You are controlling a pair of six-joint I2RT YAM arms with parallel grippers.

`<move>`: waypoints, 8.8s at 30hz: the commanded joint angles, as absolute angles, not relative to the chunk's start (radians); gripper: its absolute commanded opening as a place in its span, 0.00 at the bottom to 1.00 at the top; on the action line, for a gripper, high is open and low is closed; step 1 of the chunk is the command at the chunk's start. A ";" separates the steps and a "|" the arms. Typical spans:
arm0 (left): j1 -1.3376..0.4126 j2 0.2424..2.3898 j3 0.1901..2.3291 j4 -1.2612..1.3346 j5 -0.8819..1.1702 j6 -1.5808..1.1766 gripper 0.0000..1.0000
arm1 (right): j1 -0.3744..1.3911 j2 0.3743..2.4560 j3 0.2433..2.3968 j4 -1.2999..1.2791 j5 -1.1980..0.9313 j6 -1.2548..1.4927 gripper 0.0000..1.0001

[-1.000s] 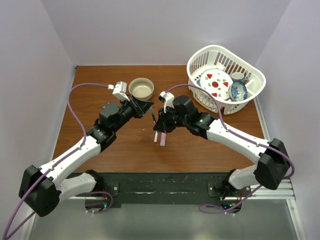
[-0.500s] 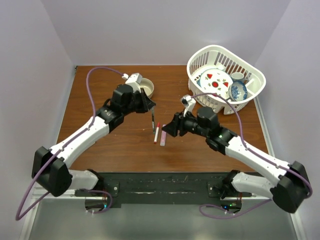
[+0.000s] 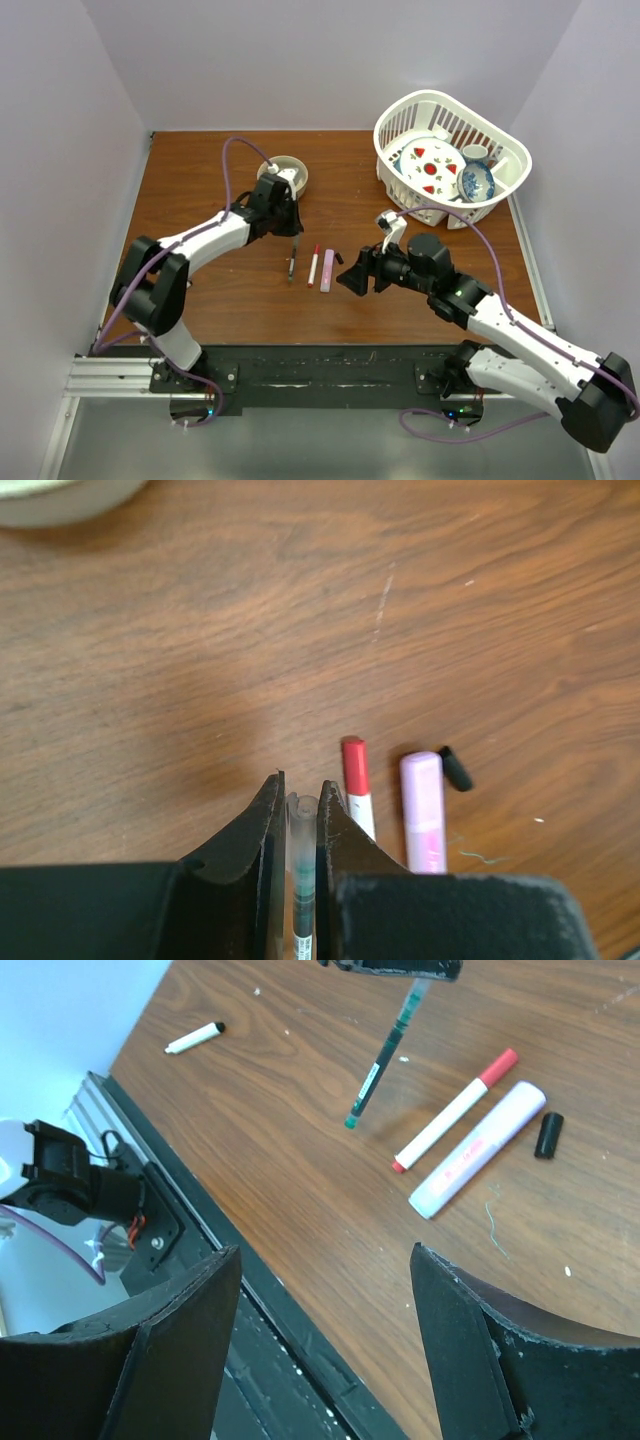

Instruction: Insert the pens into the pen caps

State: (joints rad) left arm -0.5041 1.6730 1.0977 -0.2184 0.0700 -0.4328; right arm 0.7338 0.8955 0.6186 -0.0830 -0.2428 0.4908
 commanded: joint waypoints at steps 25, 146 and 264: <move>-0.382 1.574 1.126 -0.607 -0.397 -0.831 0.59 | 0.735 0.818 0.670 -0.147 -0.155 0.457 0.72; -0.477 1.233 0.517 0.713 0.664 -0.727 0.00 | 0.784 1.318 0.834 0.241 -0.055 0.743 0.01; -0.187 0.946 0.666 0.121 0.626 -0.422 0.00 | 0.664 1.819 1.138 -0.126 0.241 0.425 0.10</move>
